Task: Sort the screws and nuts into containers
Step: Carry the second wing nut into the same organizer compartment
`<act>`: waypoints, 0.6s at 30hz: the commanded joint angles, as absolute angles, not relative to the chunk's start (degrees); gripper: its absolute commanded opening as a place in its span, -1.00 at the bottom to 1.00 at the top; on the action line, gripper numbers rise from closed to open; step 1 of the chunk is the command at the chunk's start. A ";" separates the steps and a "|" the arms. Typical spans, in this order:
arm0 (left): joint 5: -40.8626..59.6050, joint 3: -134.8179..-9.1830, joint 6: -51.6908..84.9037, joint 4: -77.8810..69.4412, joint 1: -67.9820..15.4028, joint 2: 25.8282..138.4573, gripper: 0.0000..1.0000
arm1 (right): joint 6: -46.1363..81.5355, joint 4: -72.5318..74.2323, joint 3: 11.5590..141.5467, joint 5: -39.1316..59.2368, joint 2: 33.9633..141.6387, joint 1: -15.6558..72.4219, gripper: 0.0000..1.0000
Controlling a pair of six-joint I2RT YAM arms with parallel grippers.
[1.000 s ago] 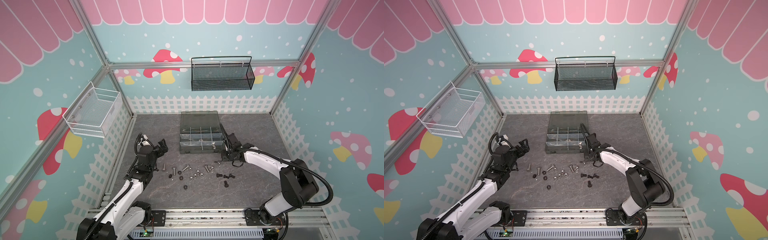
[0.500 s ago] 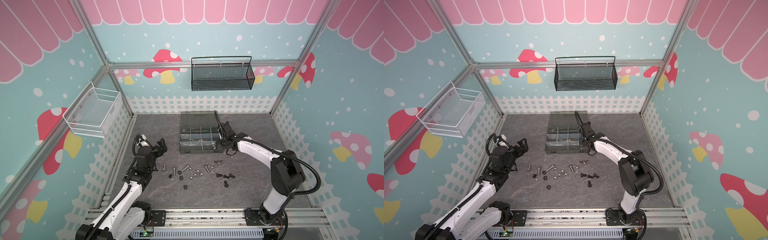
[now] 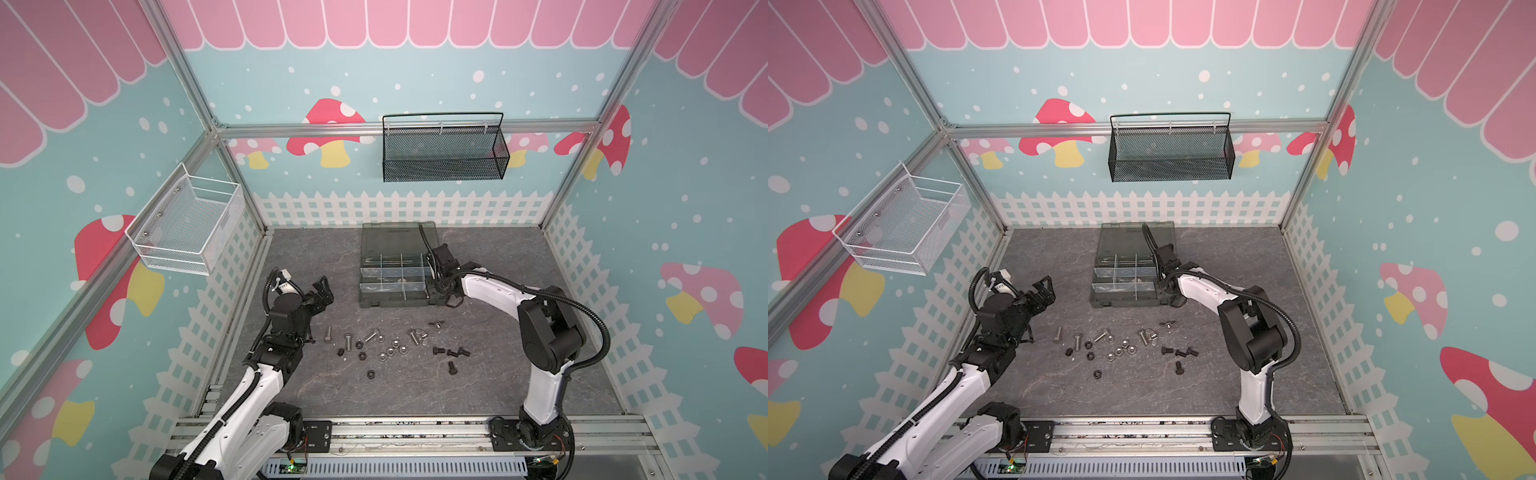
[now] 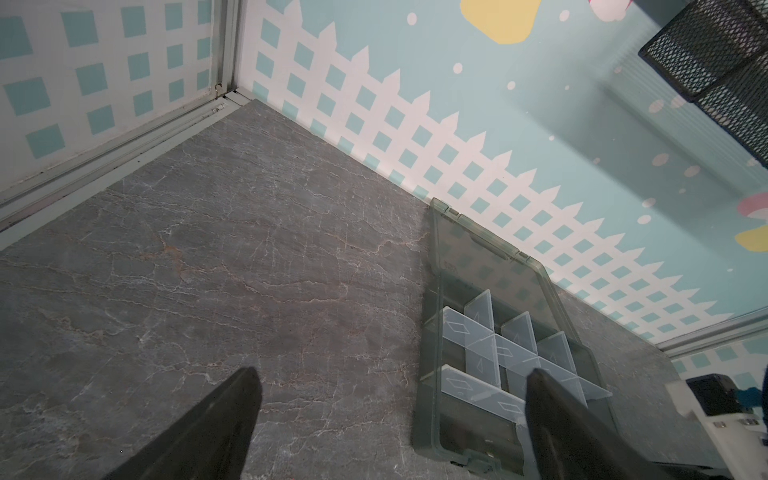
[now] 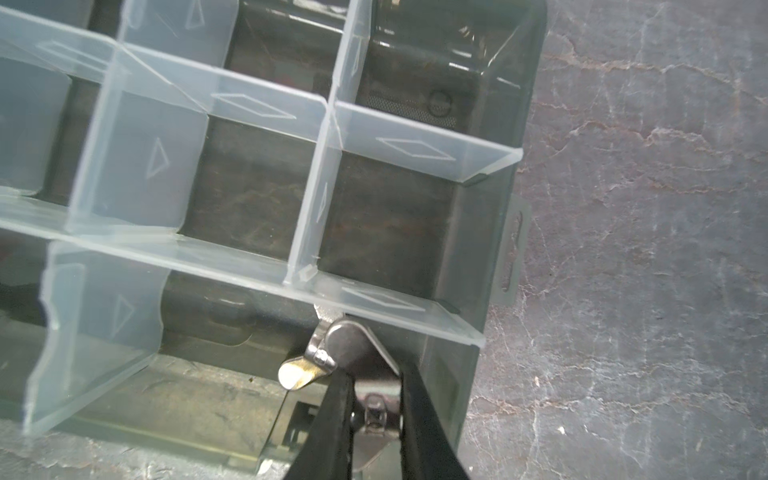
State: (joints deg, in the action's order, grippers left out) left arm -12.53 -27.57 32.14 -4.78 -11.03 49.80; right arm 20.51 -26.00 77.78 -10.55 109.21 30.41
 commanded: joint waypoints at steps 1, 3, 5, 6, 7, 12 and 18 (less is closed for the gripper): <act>-13.80 -27.73 32.17 -3.26 -11.34 48.95 1.00 | 19.77 -26.98 78.45 -10.92 110.54 30.28 -0.92; -13.63 -27.77 32.11 -3.12 -11.34 48.96 0.99 | 19.93 -26.99 78.22 -11.06 110.75 30.24 -0.86; -13.58 -27.76 32.26 -3.16 -11.32 48.95 0.99 | 20.04 -27.00 77.88 -11.18 110.83 30.25 -0.77; -13.54 -27.85 32.26 -3.14 -11.34 48.93 0.99 | 20.13 -27.01 77.73 -11.32 110.85 30.26 -0.72; -13.55 -27.83 32.23 -2.95 -11.34 48.89 1.00 | 20.21 -27.00 77.62 -11.36 110.83 30.21 -0.66; -13.78 -27.84 31.88 -2.47 -11.33 48.46 1.00 | 20.48 -26.98 77.14 -11.48 110.00 30.16 -0.36; -14.57 -27.77 31.47 -1.17 -11.34 47.14 0.99 | 20.73 -27.00 77.05 -11.19 108.01 30.22 -0.25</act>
State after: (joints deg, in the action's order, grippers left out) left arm -13.26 -27.57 31.88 -2.79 -11.03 48.34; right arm 20.69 -26.17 77.65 -10.96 110.06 30.37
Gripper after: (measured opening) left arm 0.991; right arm 0.371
